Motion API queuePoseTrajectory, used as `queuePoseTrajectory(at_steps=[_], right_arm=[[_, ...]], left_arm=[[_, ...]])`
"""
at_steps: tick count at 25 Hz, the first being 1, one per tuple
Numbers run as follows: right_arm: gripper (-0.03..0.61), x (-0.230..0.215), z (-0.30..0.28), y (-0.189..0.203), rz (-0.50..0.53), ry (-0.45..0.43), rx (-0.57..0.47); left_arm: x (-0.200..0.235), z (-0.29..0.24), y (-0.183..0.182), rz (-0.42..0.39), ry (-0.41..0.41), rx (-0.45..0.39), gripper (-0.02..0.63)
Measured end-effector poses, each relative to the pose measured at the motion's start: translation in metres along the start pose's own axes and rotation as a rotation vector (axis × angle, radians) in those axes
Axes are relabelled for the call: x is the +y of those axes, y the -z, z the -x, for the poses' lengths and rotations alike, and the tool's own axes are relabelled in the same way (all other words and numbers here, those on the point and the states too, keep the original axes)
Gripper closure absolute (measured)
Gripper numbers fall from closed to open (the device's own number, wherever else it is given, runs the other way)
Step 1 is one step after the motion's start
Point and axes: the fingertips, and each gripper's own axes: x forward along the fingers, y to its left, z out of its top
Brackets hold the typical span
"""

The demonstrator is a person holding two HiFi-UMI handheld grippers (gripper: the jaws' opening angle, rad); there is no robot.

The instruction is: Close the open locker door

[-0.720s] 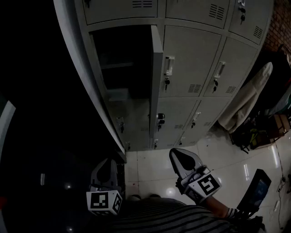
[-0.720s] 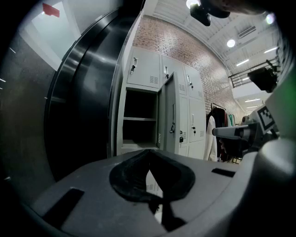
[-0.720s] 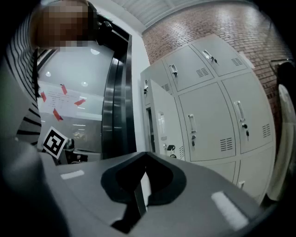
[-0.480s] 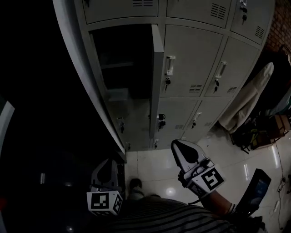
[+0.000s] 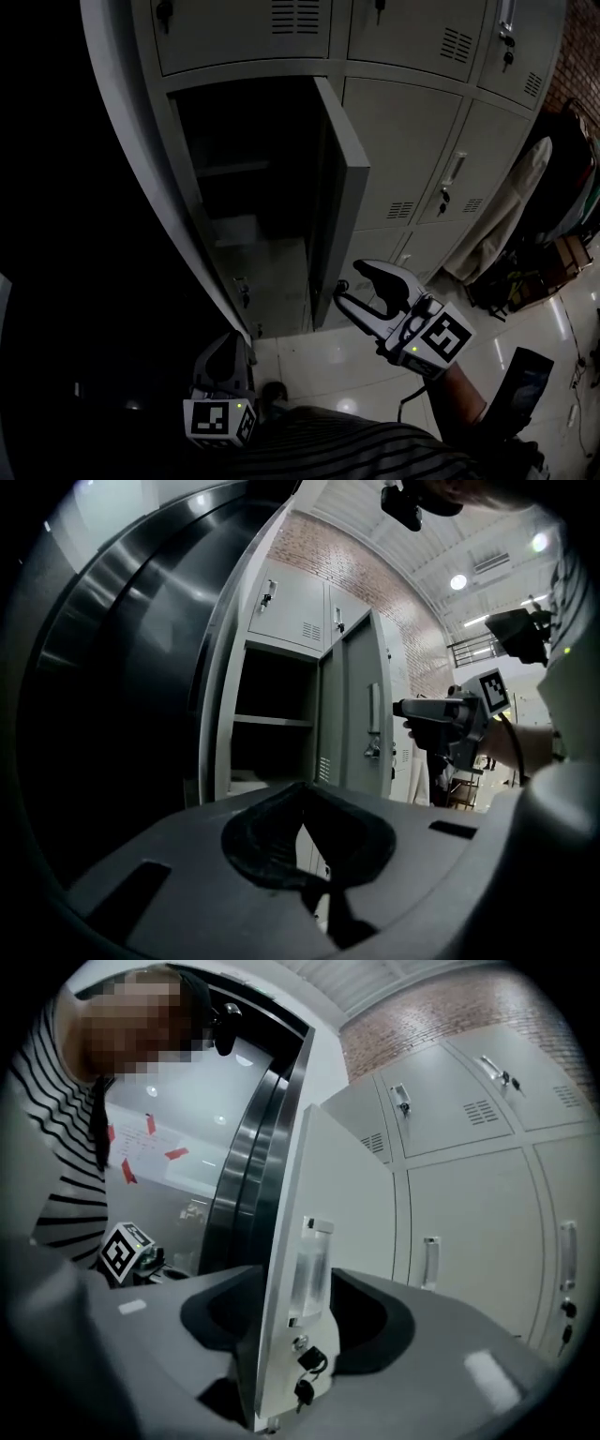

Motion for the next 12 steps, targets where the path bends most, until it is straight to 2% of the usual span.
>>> queuePoseTrajectory(at_steps=[5, 12], right_arm=[[0.358, -0.003, -0.018, 0.001, -0.032, -0.075, -0.005], [0.440, 0.016, -0.043, 0.002, -0.035, -0.177, 0.004]], left_arm=[[0.004, -0.029, -0.007, 0.005, 0.043, 0.025, 0.609], [0.023, -0.043, -0.007, 0.006, 0.024, 0.042, 0.609]])
